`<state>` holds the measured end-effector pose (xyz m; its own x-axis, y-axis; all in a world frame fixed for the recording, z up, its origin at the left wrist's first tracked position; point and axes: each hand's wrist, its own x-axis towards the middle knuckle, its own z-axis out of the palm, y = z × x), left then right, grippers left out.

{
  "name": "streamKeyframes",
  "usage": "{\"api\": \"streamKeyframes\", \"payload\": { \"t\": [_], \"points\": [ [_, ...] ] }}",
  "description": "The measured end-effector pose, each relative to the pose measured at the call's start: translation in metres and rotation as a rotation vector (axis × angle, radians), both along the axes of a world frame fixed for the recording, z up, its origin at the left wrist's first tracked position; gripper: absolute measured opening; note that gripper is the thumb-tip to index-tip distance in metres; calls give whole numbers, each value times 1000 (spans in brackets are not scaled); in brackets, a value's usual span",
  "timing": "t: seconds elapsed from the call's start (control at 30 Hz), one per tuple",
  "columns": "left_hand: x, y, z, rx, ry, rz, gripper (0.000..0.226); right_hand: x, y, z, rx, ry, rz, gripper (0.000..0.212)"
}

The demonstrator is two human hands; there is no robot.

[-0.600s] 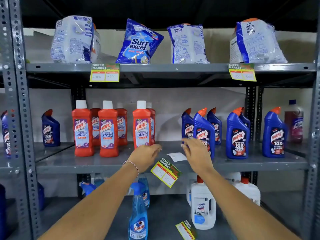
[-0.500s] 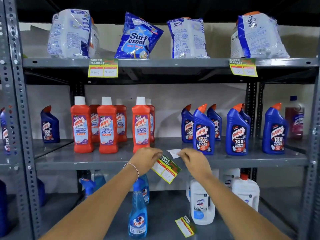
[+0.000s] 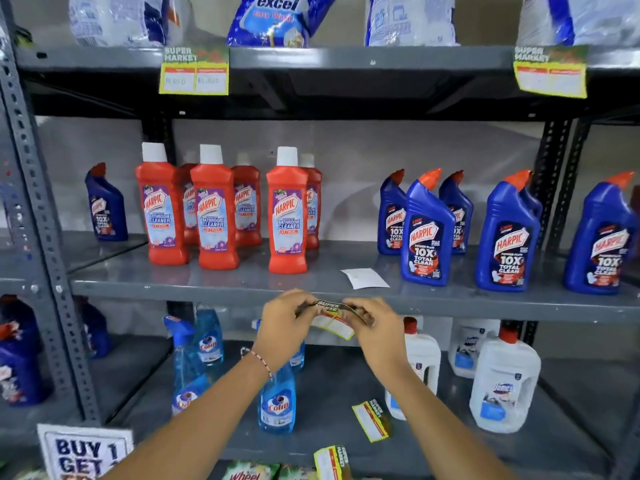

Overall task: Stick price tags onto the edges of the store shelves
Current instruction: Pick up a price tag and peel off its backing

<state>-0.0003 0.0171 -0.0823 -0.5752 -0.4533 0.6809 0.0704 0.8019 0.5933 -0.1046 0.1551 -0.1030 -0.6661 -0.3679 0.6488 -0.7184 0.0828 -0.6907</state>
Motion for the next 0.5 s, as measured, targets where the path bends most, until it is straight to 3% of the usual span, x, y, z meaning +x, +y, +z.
{"api": "streamKeyframes", "payload": {
  "t": [0.17,0.3,0.5],
  "points": [
    [28,-17,-16,312,-10,22,5,23,-26,2,-14,36,70,17],
    [62,-48,-18,389,73,85,19,48,-70,11,-32,-30,121,17],
    [104,-118,-12,485,173,121,16,89,-147,16,2,138,140,14]
  ]
}}
